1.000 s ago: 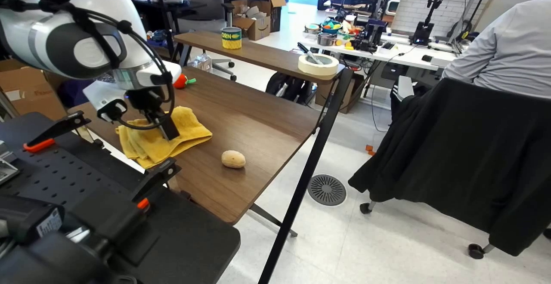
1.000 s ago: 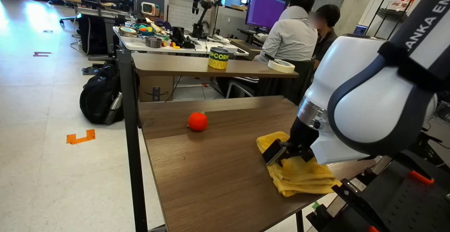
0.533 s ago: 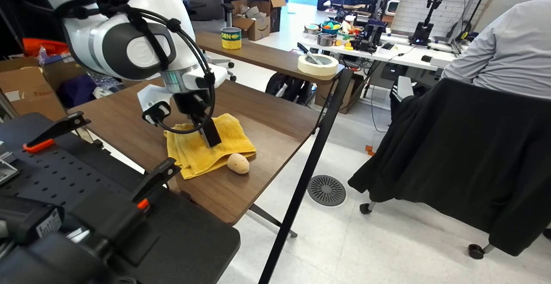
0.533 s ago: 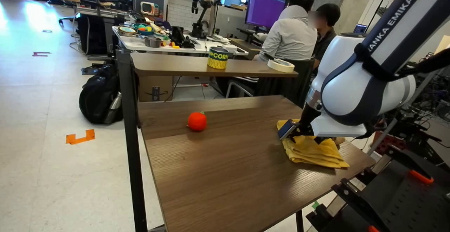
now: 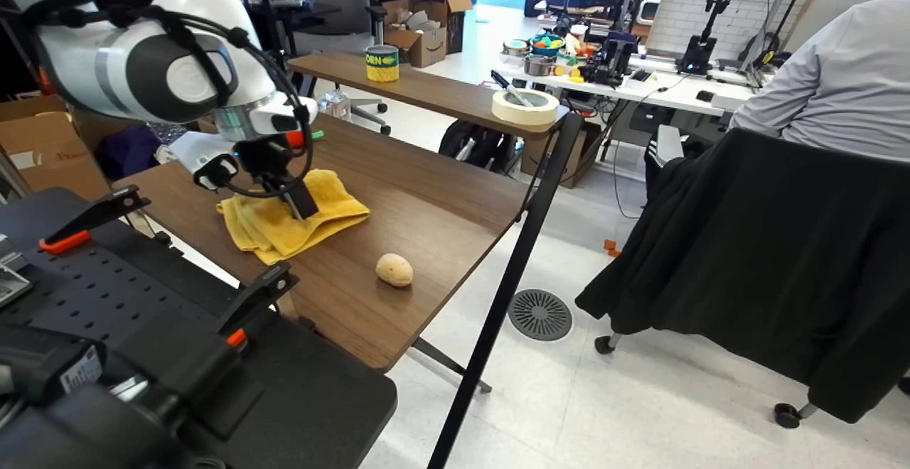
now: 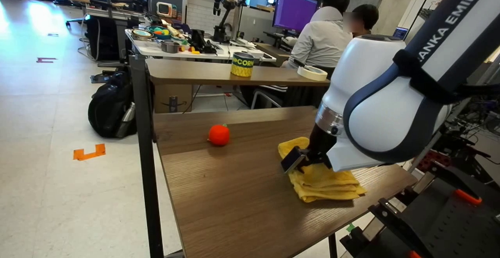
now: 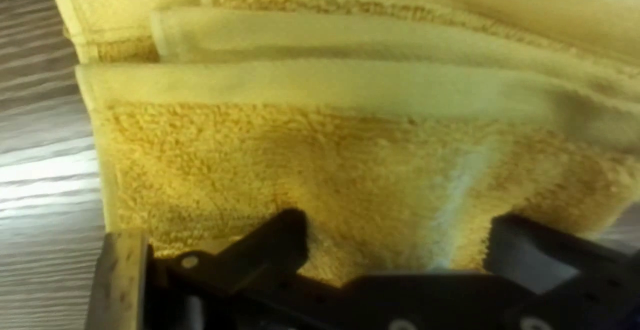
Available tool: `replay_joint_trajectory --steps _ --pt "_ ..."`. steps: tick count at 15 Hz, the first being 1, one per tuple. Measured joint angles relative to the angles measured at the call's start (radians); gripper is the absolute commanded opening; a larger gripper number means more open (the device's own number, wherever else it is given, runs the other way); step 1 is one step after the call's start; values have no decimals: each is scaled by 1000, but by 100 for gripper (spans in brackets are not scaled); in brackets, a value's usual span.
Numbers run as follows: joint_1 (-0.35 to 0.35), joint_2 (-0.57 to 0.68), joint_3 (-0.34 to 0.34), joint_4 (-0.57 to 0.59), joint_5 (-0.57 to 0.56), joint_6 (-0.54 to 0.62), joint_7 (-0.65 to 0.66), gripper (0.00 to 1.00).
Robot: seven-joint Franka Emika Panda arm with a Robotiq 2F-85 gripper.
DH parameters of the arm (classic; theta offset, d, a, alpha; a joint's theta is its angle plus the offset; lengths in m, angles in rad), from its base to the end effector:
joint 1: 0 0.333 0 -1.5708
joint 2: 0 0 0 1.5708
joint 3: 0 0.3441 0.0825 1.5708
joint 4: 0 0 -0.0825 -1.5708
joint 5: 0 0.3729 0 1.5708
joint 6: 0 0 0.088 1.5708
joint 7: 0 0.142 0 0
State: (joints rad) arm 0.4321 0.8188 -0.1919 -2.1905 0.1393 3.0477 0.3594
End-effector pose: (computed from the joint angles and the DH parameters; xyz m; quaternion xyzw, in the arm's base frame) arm 0.5265 0.1059 0.0199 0.9930 -0.0967 0.0469 0.0489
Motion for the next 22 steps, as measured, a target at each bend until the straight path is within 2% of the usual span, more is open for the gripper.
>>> replay_joint_trajectory --steps 5,7,9,12,16,18,22 --pt "182 -1 69 -37 3 120 1 100" --pt "257 7 75 -19 15 128 22 100" --pt "292 19 75 15 34 117 33 100" --pt "244 30 73 61 51 73 33 100" --pt "76 38 47 100 52 -4 30 100" --pt "13 42 17 108 48 -32 30 100" --pt "-42 45 -11 114 42 -51 30 100"
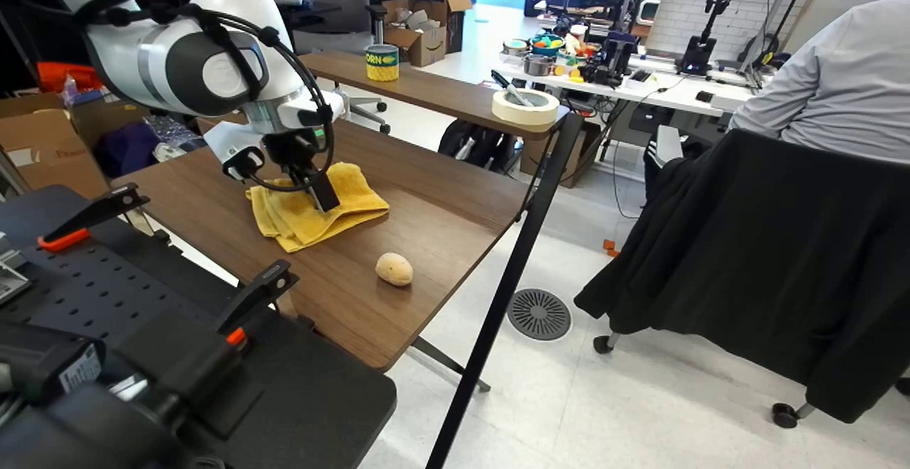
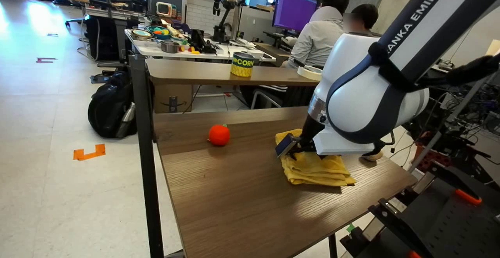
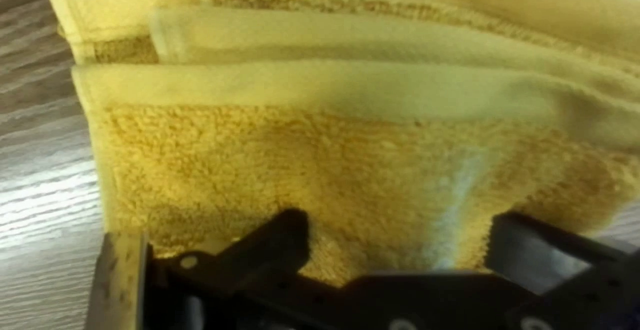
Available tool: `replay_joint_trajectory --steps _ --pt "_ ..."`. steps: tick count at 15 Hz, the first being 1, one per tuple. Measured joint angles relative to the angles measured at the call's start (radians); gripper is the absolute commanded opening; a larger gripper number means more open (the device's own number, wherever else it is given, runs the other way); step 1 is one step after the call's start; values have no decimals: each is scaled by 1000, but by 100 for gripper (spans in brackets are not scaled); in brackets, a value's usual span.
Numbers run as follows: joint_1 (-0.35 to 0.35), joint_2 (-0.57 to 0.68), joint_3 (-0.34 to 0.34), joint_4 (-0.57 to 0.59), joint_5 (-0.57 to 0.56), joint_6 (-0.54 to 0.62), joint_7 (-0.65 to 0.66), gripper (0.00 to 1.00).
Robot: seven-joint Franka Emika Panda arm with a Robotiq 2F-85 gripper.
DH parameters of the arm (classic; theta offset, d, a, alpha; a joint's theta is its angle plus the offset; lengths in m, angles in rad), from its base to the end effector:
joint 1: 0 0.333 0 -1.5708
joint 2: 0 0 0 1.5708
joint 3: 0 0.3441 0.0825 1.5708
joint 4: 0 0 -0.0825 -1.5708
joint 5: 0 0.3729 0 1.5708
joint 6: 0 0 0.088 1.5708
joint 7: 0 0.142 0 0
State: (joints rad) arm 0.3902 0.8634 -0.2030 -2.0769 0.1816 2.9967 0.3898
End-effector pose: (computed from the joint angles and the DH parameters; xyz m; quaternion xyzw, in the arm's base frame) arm 0.5654 0.0859 0.0194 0.9857 -0.1521 0.0571 0.0446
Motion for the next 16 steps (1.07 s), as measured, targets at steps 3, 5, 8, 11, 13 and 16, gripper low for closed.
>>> replay_joint_trajectory --steps 3,5,8,11,13,16 --pt "3 -9 -6 -4 -2 5 0 100" --pt "1 -42 -21 -28 -3 10 -2 100" --pt "-15 -135 -67 -100 0 29 -1 100" --pt "-42 -227 -142 -171 -1 20 12 100" --pt "-31 -254 -225 -202 -7 -12 41 100" --pt "1 -247 -327 -212 -48 -127 115 100"
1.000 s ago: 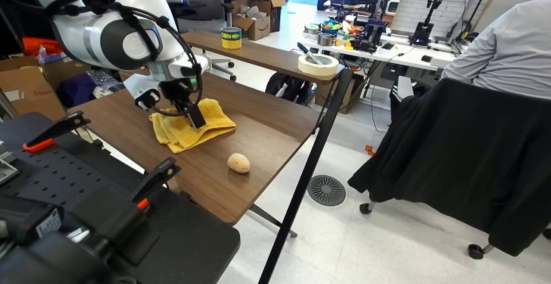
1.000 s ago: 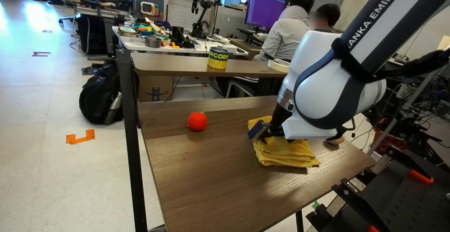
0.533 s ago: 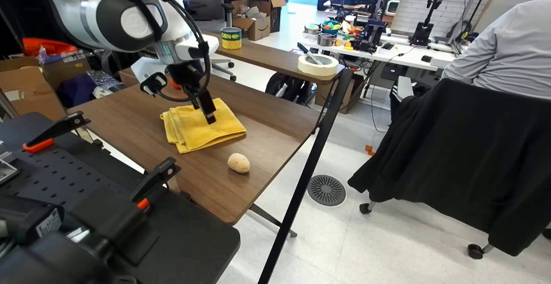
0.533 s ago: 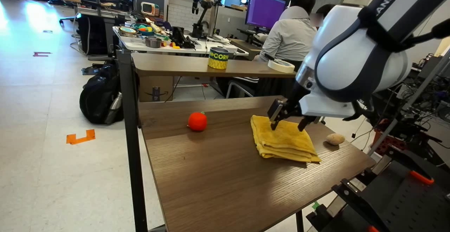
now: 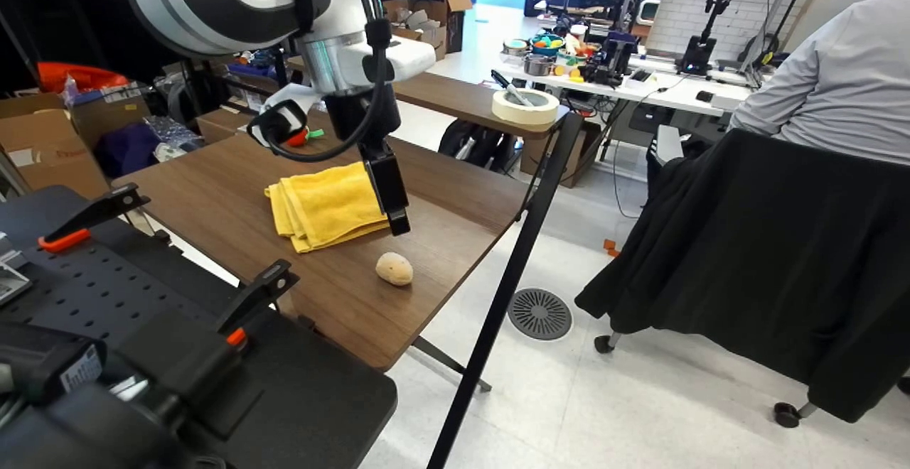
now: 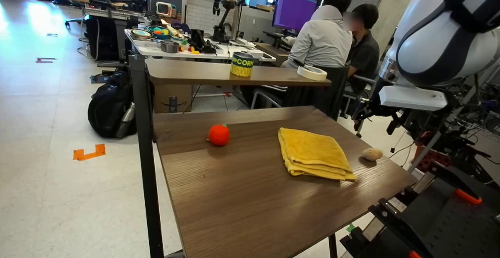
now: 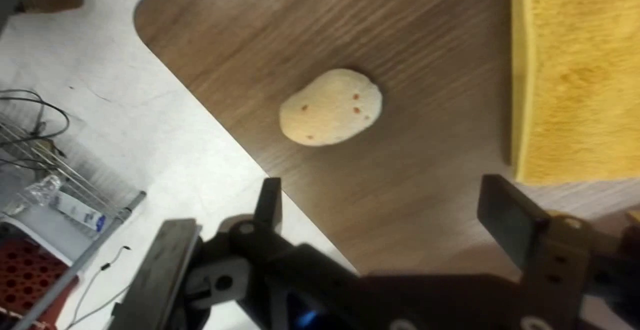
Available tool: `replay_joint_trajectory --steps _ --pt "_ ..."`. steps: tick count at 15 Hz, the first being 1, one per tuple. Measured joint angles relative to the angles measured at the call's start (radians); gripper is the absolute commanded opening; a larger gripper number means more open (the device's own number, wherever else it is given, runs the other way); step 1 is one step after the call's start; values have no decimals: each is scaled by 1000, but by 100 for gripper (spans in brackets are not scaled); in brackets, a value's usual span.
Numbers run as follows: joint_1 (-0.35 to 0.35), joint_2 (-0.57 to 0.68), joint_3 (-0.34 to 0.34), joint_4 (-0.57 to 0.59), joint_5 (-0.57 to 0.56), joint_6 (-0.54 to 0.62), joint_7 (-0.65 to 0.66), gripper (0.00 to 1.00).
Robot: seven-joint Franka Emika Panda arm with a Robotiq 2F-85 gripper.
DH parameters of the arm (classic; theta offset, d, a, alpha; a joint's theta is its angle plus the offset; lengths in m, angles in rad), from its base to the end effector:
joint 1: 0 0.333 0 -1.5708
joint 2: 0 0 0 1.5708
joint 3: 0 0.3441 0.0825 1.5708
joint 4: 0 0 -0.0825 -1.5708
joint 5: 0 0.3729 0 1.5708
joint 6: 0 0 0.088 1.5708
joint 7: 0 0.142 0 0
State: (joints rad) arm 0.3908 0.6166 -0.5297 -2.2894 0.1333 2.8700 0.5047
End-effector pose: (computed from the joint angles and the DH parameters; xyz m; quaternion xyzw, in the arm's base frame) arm 0.5274 -0.0993 0.1244 0.9342 -0.3317 0.0531 0.1199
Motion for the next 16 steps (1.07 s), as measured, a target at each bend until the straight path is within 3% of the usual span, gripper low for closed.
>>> replay_joint_trajectory --steps 1,3,6,9,16 --pt "-6 6 3 0 -7 -26 7 100" --pt "-60 25 73 0 4 2 14 100" --pt "-158 86 207 2 75 230 25 100" --pt "-223 162 294 10 151 422 24 100" --pt "-257 184 319 12 218 511 -2 100"
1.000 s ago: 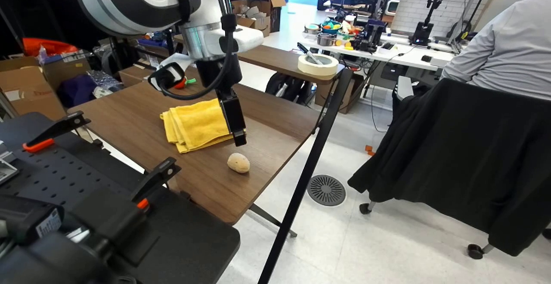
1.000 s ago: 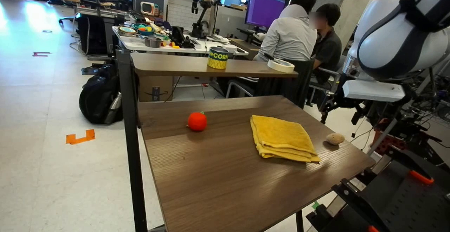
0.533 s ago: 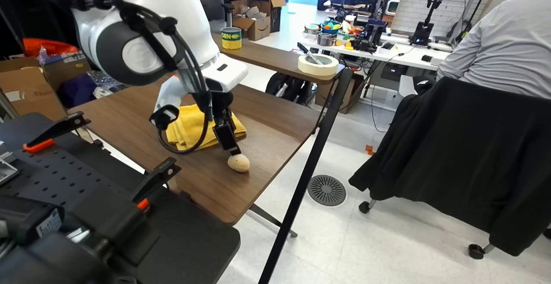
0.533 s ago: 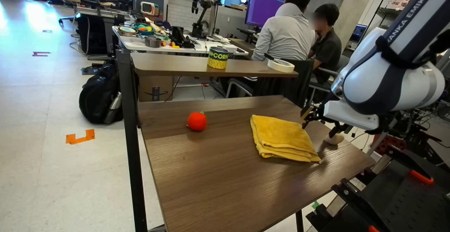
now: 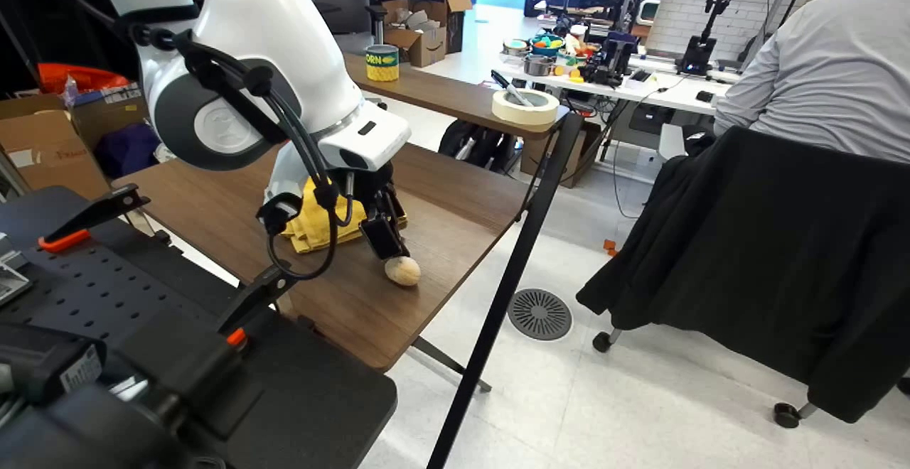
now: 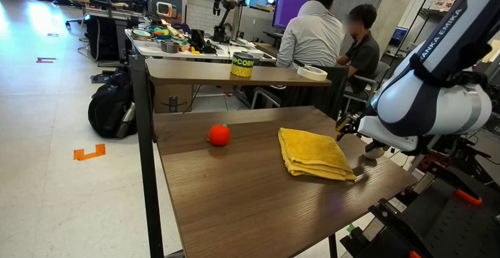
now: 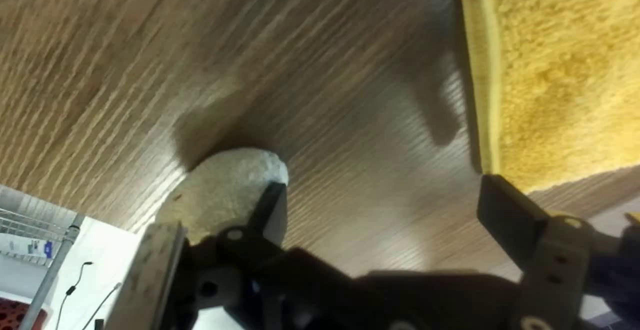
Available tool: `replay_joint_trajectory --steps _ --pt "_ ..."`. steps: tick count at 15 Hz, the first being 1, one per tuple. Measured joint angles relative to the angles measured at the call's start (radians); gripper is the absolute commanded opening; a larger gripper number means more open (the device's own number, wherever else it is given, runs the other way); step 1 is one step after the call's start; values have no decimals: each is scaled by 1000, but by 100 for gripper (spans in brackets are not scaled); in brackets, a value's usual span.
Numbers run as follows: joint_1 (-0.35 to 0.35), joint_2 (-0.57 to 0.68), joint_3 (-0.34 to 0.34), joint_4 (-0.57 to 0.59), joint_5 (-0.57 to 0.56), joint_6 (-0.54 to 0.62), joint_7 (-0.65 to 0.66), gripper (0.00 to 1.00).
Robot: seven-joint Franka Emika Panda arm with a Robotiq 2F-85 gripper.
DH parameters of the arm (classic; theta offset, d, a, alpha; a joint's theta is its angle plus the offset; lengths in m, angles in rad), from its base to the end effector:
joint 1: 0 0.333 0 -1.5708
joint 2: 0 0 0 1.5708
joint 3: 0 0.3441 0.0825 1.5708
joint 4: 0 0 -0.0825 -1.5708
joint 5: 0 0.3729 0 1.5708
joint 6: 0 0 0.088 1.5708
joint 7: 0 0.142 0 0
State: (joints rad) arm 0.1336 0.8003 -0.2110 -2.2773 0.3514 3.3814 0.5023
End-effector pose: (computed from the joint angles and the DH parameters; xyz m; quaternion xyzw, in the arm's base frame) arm 0.5317 -0.0919 0.0524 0.8950 -0.4042 0.1833 0.0447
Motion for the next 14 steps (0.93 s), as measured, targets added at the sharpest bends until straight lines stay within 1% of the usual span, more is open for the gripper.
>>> replay_joint_trajectory --steps 4,8,11,14 --pt "0 -41 -7 -32 16 -4 -29 100" --pt "16 -81 -48 -75 44 -32 -53 100" --pt "52 -112 -107 -101 52 -97 -57 100" --pt "128 -124 -201 -115 52 -180 -55 100"
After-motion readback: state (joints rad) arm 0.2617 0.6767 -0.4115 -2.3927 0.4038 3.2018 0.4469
